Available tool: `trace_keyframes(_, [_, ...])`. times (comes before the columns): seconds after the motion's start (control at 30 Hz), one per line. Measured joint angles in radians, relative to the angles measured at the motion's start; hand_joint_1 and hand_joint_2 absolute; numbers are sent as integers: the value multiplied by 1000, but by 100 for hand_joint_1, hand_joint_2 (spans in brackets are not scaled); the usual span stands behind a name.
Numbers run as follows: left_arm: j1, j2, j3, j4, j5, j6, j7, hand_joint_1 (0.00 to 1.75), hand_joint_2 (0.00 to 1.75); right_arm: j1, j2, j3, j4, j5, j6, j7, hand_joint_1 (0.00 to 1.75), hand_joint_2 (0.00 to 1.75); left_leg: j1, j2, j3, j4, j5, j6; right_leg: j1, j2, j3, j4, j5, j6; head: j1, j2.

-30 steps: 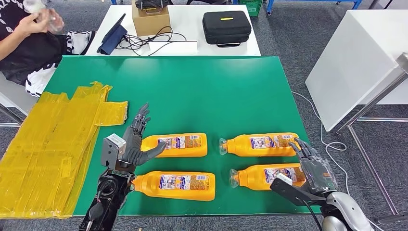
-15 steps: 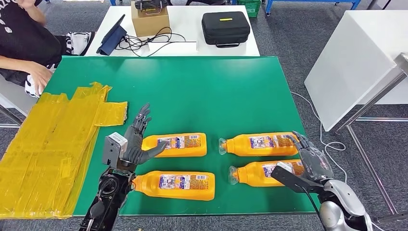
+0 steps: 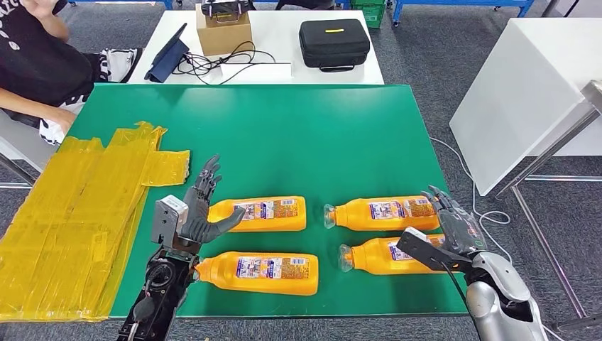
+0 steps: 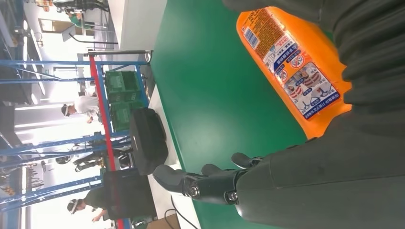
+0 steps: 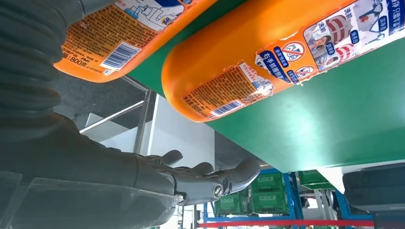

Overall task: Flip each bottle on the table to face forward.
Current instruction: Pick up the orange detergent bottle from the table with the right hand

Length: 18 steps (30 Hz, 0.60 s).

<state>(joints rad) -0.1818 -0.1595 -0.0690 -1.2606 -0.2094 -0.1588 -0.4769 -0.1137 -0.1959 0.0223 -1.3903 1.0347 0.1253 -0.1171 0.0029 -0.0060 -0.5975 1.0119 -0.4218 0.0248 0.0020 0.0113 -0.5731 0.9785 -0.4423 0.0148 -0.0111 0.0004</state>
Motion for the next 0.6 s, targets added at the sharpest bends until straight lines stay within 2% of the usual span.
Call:
trace_keyframes(0.27, [-13, 0, 0, 38, 2, -2, -13, 0, 175, 41, -14, 7, -11, -8, 5, -2, 0, 175, 0, 0, 2, 0, 0, 0, 0, 0, 2, 0, 0, 0, 0, 0])
trace_keyframes(0.6, [-15, 4, 2, 62, 8, 0, -25, 0, 175, 172, -40, 39, -122, -48, 38, -70, 0, 175, 0, -1, -2, 0, 0, 2, 0, -1, -1, 0, 1, 1, 0, 0])
